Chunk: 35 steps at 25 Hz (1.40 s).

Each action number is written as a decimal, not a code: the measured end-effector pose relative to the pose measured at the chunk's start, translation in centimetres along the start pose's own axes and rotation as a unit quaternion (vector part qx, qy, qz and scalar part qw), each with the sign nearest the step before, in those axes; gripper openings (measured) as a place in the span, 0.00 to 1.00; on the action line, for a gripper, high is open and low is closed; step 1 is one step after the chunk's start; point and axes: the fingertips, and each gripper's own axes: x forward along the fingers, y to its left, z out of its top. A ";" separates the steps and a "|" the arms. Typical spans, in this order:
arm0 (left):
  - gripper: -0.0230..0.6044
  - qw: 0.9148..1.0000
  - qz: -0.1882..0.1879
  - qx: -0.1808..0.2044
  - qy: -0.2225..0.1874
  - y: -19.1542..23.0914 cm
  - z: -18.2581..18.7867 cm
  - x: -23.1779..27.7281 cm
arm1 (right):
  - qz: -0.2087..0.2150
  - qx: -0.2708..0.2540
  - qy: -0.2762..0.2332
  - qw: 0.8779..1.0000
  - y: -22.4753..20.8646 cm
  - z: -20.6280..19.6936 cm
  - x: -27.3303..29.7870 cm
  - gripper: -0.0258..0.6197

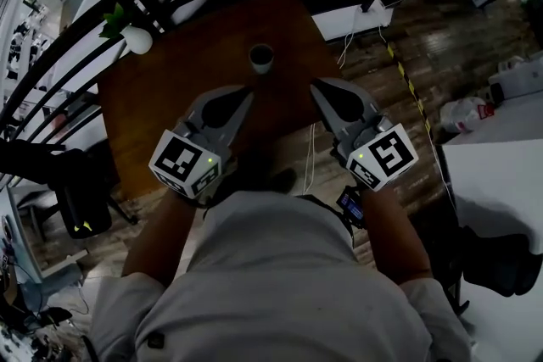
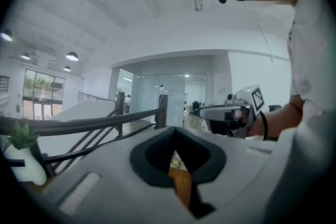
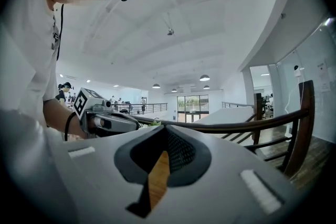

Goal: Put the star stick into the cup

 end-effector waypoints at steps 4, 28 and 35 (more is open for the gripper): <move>0.04 1.000 -0.004 0.003 0.001 0.2 -0.2 -1.7 | -0.002 0.006 0.006 1.000 2.0 -0.8 0.2 0.05; 0.04 0.995 -0.096 0.009 0.003 0.8 -2.6 -28.4 | -0.096 0.030 -0.002 0.995 26.8 -0.3 6.5 0.05; 0.04 0.993 -0.116 -0.008 -0.006 -1.2 -3.1 -31.4 | -0.108 0.027 0.014 0.994 31.5 -0.1 4.6 0.05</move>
